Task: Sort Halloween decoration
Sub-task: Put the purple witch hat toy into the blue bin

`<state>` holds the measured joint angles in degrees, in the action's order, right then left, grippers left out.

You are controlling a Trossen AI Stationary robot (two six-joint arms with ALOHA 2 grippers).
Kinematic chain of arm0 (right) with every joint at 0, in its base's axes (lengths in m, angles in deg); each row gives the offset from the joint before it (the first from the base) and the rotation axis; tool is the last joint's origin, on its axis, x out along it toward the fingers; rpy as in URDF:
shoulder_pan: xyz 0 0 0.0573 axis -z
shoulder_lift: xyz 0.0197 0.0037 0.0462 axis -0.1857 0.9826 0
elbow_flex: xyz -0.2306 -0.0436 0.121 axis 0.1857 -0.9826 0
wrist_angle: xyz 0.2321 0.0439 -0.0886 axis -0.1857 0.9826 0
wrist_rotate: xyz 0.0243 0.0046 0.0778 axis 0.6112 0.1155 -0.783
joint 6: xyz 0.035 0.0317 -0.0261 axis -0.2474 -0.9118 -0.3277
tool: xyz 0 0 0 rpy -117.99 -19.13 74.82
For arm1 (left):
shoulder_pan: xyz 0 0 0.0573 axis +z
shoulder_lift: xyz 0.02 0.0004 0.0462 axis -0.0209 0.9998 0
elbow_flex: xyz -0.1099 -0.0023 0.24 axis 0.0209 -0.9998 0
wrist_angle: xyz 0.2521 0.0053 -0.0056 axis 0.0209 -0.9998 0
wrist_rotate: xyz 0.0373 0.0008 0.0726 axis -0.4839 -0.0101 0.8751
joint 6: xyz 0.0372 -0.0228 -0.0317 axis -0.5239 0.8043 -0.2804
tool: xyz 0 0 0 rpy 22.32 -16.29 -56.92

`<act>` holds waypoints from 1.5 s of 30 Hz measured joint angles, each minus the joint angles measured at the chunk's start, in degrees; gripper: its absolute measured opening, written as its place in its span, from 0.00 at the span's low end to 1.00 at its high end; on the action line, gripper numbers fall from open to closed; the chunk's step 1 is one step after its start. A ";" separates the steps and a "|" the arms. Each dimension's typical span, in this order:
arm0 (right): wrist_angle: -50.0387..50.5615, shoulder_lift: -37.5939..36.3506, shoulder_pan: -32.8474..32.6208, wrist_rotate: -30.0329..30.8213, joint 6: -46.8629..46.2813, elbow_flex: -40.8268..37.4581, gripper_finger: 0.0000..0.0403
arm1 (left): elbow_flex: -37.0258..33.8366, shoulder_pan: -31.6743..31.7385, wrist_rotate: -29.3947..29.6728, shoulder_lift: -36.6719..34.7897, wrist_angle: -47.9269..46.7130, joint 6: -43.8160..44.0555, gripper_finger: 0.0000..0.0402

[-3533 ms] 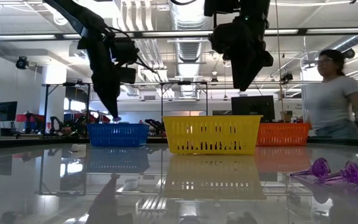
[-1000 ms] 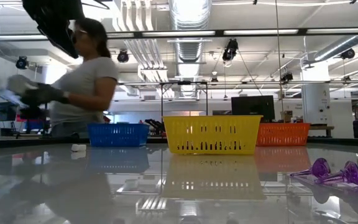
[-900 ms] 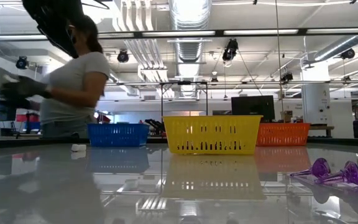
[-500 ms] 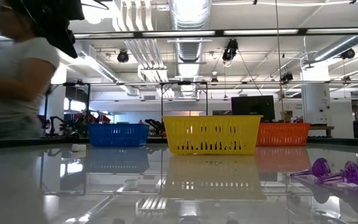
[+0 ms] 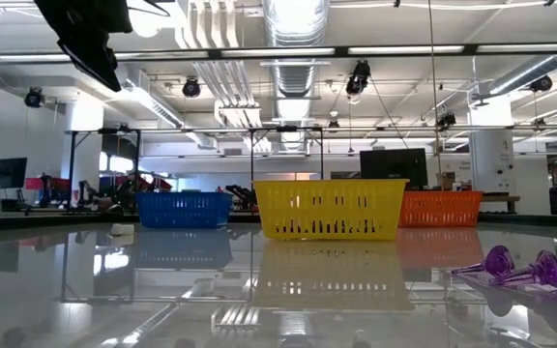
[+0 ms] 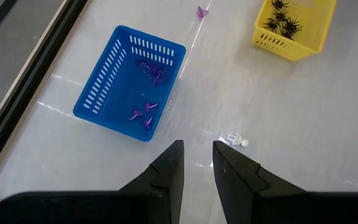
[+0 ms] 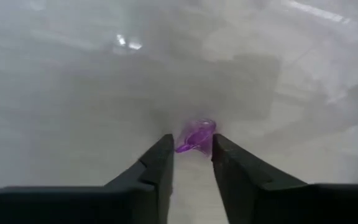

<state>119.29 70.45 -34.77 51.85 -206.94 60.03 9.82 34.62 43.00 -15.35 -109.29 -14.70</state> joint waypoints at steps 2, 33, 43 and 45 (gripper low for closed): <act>-2.09 -0.79 0.00 0.17 -1.87 -1.53 0.19 | 0.00 0.00 -0.01 0.07 0.02 0.00 0.17; 10.89 -2.69 0.00 7.78 -6.92 11.68 0.02 | 0.00 0.02 0.04 -0.26 0.17 -1.55 0.17; 11.45 -2.80 2.92 16.09 -3.74 14.93 0.02 | 0.00 0.02 0.04 -0.26 0.30 -1.57 0.17; 11.34 -2.80 4.52 17.24 -1.61 15.46 0.02 | 0.00 0.02 0.04 -0.26 0.46 -1.73 0.17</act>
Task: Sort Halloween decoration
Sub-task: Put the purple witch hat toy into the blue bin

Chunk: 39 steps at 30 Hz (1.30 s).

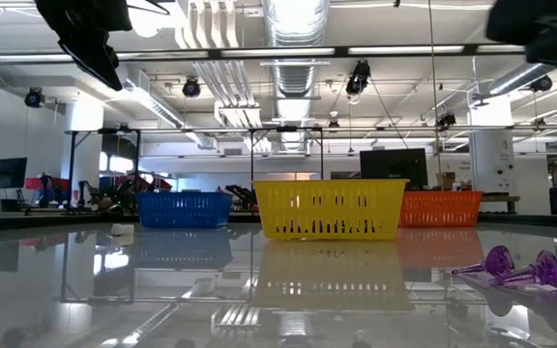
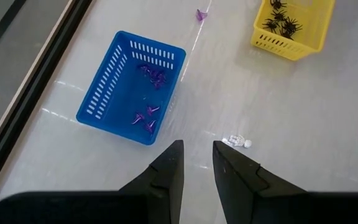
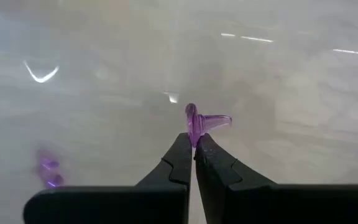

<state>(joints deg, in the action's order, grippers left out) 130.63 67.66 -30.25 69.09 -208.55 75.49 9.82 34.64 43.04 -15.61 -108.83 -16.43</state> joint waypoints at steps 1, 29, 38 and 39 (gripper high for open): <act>0.04 -0.02 0.92 0.33 1.51 0.29 0.02 | 0.00 0.00 0.00 0.00 0.06 -0.43 0.17; -8.66 -0.61 34.98 4.25 62.78 11.53 0.02 | 0.00 0.00 3.56 0.22 2.93 -2.14 0.17; -20.69 -0.38 43.95 -0.47 76.55 11.53 0.02 | 0.00 0.00 3.54 0.35 3.26 -2.61 0.17; -21.60 -0.34 44.86 -1.24 77.72 11.53 0.02 | 0.00 0.00 3.54 0.42 3.31 -2.57 0.17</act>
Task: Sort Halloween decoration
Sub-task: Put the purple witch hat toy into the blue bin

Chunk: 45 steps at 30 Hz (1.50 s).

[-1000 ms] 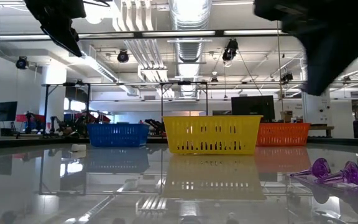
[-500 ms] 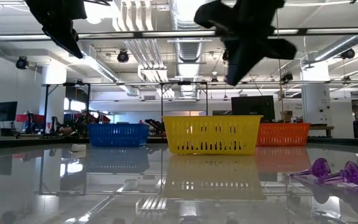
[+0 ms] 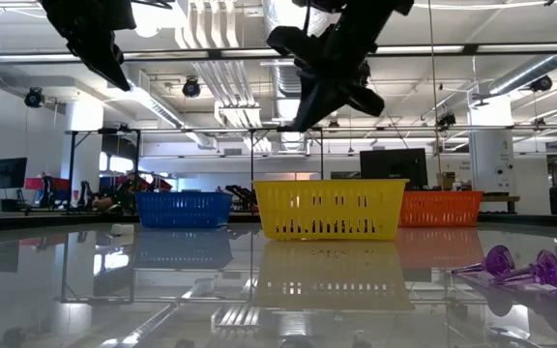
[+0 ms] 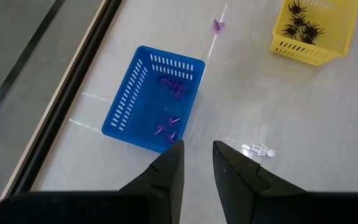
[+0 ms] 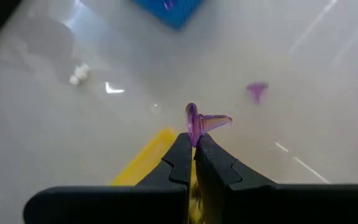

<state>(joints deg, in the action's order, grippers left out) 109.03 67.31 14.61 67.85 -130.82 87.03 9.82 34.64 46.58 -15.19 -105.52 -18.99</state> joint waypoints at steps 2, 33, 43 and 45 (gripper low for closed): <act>-2.25 0.28 1.59 -0.97 1.72 0.00 0.02 | 0.00 0.00 0.01 0.19 -0.01 0.12 0.17; -30.99 16.50 14.31 -19.61 17.43 8.38 0.02 | 0.00 0.01 0.04 4.78 4.12 5.41 0.17; -17.52 27.14 15.58 -22.16 26.15 24.35 0.02 | 0.00 0.01 0.09 5.64 4.59 5.79 0.17; -14.89 29.18 15.73 -22.11 27.96 27.55 0.02 | 0.00 0.02 0.11 5.64 4.60 6.21 0.17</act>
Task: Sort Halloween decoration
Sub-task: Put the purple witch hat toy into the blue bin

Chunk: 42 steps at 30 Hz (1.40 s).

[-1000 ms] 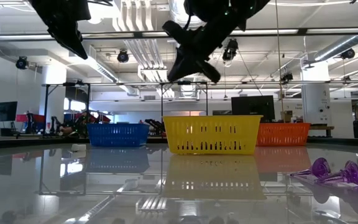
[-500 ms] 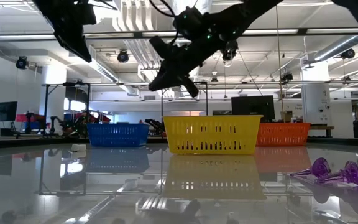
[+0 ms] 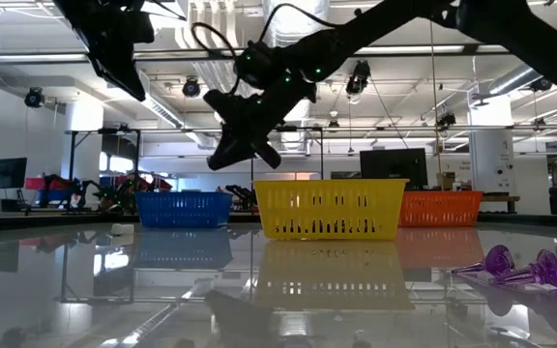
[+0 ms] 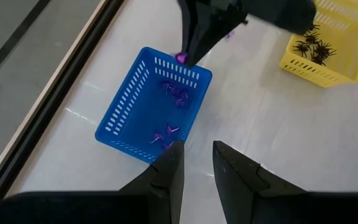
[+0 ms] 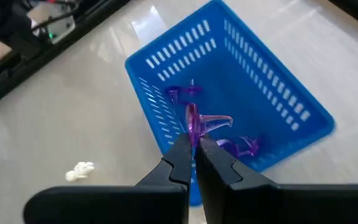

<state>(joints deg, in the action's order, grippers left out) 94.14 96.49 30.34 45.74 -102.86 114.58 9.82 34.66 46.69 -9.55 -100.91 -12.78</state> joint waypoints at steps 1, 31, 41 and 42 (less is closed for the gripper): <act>1.09 0.77 -0.02 -0.03 0.76 1.50 0.02 | 0.00 0.00 0.00 0.00 0.02 0.33 0.17; 9.73 6.50 0.13 0.55 10.07 11.02 0.03 | 0.00 -0.01 -0.07 1.28 0.54 4.42 0.17; 9.59 6.44 0.16 2.13 9.55 11.02 0.24 | 0.00 0.00 -0.11 1.22 0.54 3.09 0.17; 9.70 6.43 0.24 2.13 9.37 11.02 0.26 | 0.02 -0.02 -0.11 1.22 0.54 2.80 0.17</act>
<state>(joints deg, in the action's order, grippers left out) 103.85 102.93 30.58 47.87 -93.49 125.60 9.84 34.64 46.58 -8.33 -100.37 -9.98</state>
